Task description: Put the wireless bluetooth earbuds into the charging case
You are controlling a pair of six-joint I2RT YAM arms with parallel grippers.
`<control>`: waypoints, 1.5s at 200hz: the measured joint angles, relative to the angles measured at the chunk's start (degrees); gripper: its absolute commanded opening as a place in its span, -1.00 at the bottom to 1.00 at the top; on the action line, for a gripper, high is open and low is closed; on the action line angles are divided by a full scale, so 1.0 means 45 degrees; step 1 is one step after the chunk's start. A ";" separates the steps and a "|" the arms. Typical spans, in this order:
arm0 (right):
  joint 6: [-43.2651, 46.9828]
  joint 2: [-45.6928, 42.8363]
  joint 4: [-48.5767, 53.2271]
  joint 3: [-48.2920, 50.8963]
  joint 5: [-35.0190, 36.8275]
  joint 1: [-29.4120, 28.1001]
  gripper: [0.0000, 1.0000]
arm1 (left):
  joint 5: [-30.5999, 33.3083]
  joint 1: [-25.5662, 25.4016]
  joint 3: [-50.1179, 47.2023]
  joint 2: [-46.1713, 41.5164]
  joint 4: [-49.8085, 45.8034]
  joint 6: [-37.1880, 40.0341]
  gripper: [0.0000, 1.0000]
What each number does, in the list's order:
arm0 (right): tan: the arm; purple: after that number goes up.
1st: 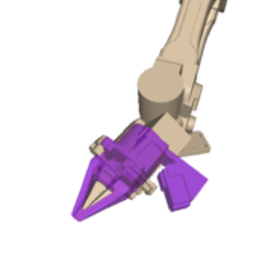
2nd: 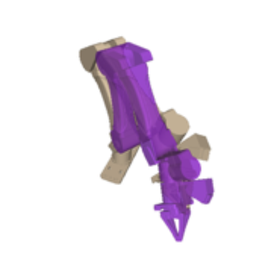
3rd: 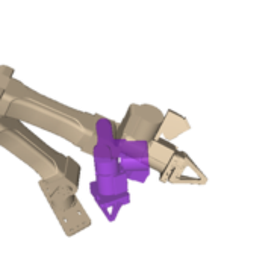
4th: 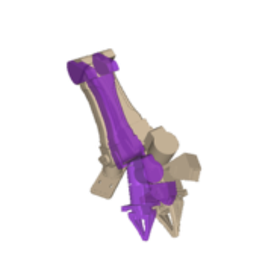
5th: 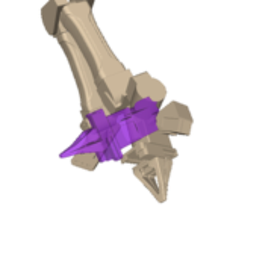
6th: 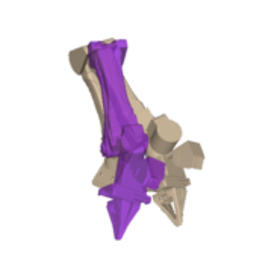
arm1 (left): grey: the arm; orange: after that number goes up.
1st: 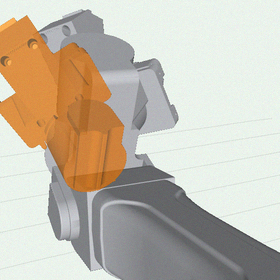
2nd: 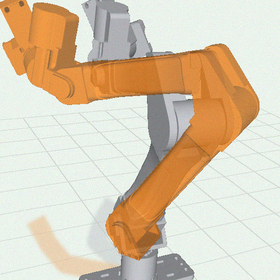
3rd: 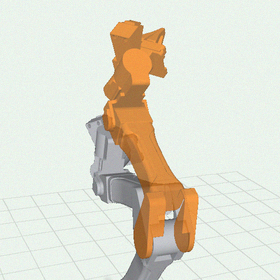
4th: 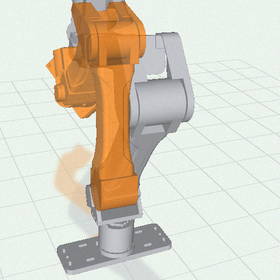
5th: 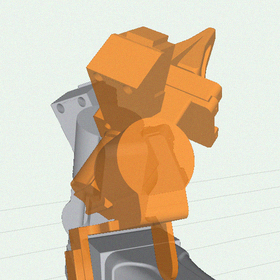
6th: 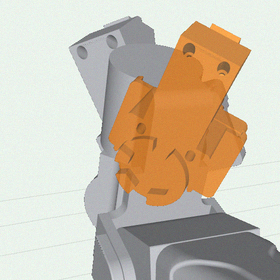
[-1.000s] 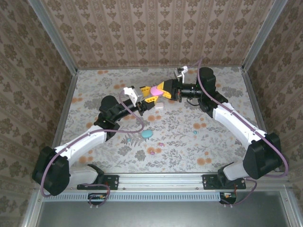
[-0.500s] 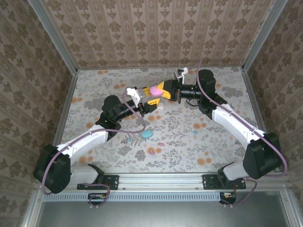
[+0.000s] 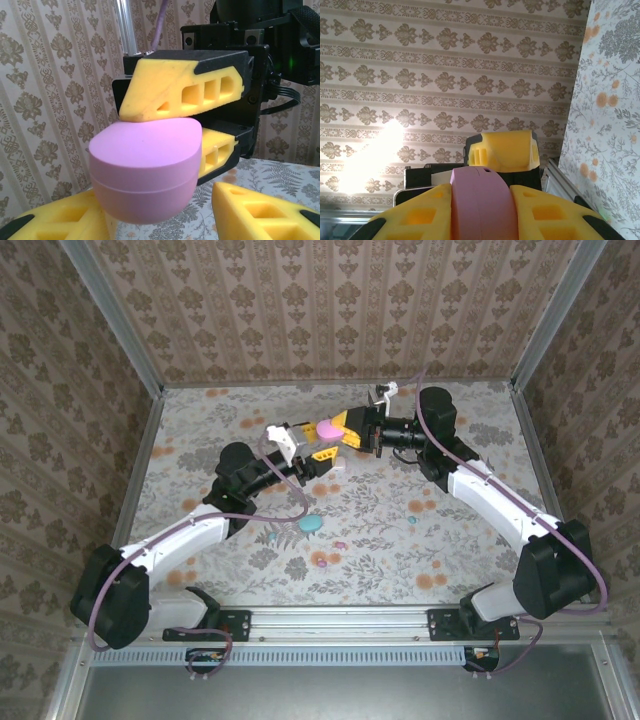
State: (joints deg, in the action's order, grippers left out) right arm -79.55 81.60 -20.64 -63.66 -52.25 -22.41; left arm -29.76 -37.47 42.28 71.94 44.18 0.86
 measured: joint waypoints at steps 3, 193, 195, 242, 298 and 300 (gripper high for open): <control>0.0000 0.0000 0.0000 0.0010 -0.0005 0.0000 -0.44 | 0.0015 0.0000 0.0000 0.0000 0.0010 -0.0005 0.06; -0.0369 0.0204 -0.0476 0.0102 -0.0117 -0.0039 -0.43 | 0.0199 0.0010 0.0005 0.0102 0.0340 -0.0107 0.03; -0.0369 0.0204 -0.0476 0.0102 -0.0117 -0.0039 -0.43 | 0.0199 0.0010 0.0005 0.0102 0.0340 -0.0107 0.03; -0.0359 0.0209 -0.0529 0.0117 -0.0121 -0.0049 -0.43 | 0.0189 0.0010 0.0005 0.0102 0.0355 -0.0170 0.03; -0.0321 0.0311 -0.0627 0.0121 -0.0131 -0.0083 -0.43 | 0.0209 0.0015 0.0005 0.0219 0.0486 -0.0306 0.00; -0.0321 0.0311 -0.0631 0.0126 -0.0131 -0.0083 -0.43 | 0.0209 0.0015 0.0005 0.0219 0.0481 -0.0306 -0.01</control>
State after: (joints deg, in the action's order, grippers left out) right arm -80.99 83.00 -23.49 -63.09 -52.84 -22.79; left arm -28.82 -37.41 42.30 72.93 46.35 -0.51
